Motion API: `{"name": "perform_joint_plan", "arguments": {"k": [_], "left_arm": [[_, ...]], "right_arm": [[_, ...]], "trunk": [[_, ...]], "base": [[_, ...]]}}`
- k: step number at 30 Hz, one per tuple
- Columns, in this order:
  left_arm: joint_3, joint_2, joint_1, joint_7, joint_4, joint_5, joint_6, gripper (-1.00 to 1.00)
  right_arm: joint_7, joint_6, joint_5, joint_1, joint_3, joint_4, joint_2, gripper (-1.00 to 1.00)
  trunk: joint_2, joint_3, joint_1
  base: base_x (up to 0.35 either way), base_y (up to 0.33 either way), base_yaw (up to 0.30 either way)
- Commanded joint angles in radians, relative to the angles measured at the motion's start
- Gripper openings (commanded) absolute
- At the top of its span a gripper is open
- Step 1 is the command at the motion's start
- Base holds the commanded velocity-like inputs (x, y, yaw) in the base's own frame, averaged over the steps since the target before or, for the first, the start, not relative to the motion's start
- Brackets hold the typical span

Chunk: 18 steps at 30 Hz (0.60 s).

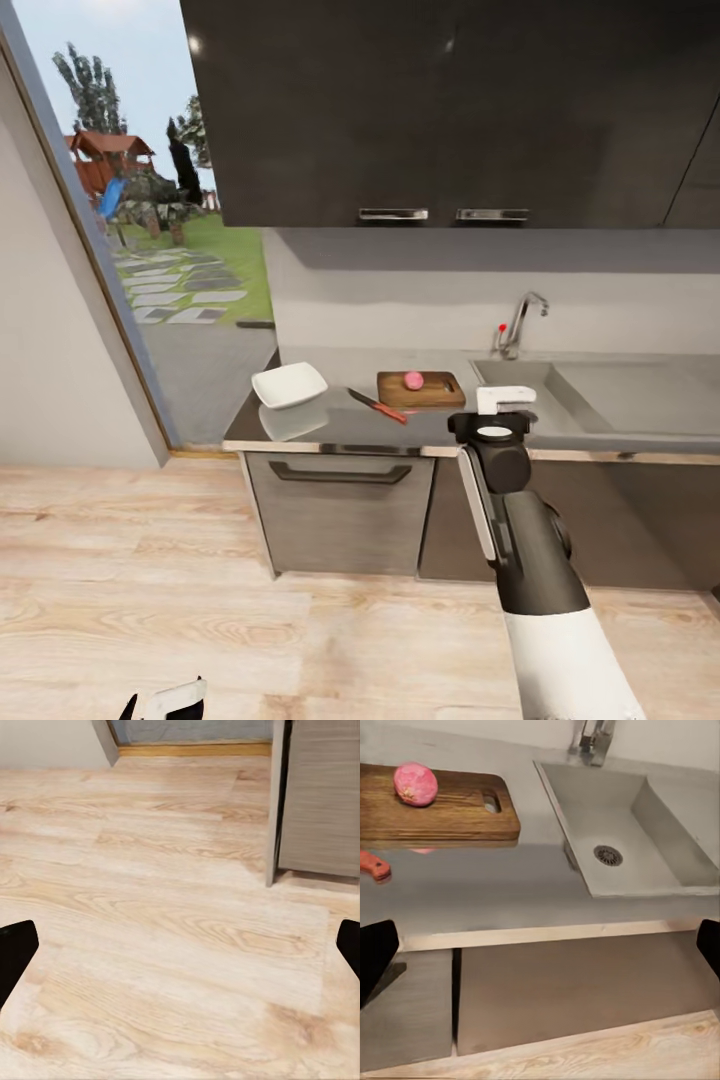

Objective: In the kitchen, take the Vidalia onion out of the sink, dice it on the chopping board with the paring knife, put the diced onion into the bowl on the countertop, then place both the paring knife and the chopping board into the sink.

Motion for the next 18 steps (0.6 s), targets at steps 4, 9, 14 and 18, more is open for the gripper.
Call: {"name": "perform_joint_plan", "arguments": {"k": [4, 9, 14, 18], "left_arm": [[-0.009, 0.000, -0.001, 0.002, 0.003, 0.005, -0.004, 1.00], [-0.008, 0.000, -0.002, 0.002, 0.003, 0.005, -0.004, 1.00], [-0.008, 0.000, -0.001, 0.002, 0.003, 0.005, -0.004, 1.00], [-0.009, 0.000, -0.001, 0.002, 0.003, 0.005, -0.004, 1.00]], "right_arm": [[0.057, 0.008, 0.005, -0.003, 0.002, 0.009, 0.000, 1.00], [0.178, 0.011, 0.005, -0.003, 0.002, 0.012, 0.000, 1.00], [0.201, 0.011, 0.005, -0.003, 0.003, 0.012, 0.000, 1.00], [0.223, 0.011, 0.005, -0.003, 0.002, 0.012, 0.000, 1.00]], "trunk": [[-0.002, -0.002, 0.001], [-0.002, -0.002, 0.001], [-0.002, -0.002, 0.001], [-0.002, -0.002, 0.001]], "base": [[0.273, 0.166, 0.000], [0.276, 0.172, 0.000], [0.272, 0.171, 0.000], [0.193, 0.107, 0.000]]}}
